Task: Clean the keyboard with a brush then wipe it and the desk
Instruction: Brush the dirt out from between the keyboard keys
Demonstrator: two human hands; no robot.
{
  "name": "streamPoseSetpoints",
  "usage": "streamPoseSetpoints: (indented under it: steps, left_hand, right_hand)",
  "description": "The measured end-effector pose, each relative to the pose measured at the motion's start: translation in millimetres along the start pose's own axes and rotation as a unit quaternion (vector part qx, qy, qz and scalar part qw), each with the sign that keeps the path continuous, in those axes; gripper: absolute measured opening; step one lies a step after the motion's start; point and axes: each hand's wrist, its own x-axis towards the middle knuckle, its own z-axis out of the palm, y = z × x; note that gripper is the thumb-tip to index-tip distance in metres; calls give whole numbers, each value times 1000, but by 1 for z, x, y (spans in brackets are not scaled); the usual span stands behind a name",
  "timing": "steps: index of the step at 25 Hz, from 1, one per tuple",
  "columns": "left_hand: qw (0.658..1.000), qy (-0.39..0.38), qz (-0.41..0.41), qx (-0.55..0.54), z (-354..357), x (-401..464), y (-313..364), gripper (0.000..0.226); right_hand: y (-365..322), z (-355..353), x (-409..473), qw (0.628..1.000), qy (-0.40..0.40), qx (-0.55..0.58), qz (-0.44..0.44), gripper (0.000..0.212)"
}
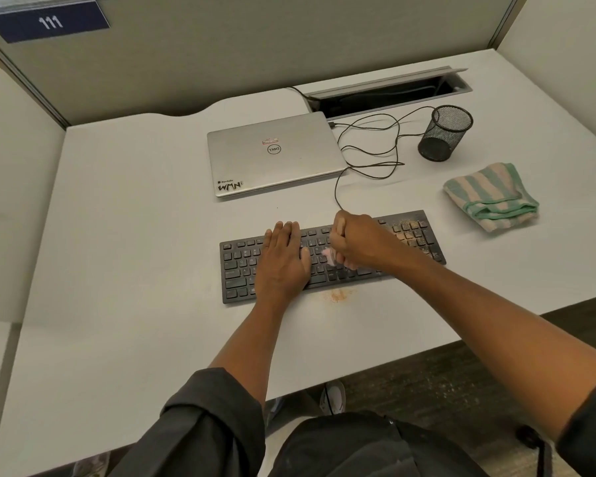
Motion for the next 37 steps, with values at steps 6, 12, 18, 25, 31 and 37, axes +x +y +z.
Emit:
streamPoseSetpoints:
  steps: [6,12,18,25,31,37]
  left_hand:
    - [1000,-2,1,2,0,1,-1,63]
    - [1000,1,0,-10,-1,0,0,62]
    - [1000,-3,2,-12,-2,0,0,61]
    - [1000,0,4,-11,0,1,-1,62]
    - [1000,-3,4,-11,0,0,-2,61]
    - [1000,-8,5,-14,-1,1,-2,62]
  right_hand:
    - [-7,-10,10,997,76,6,-2,11]
    - [-17,-18,-3,988,-128,-70,52,30]
    - [-9,-12,-7,999,18,-28,25,15]
    - [-6,-12,-11,997,-46,5,64,30]
    - [-6,-7,-15,998,-48,-36,33,23]
    - [1,-8,-12,995,87,36,26,13]
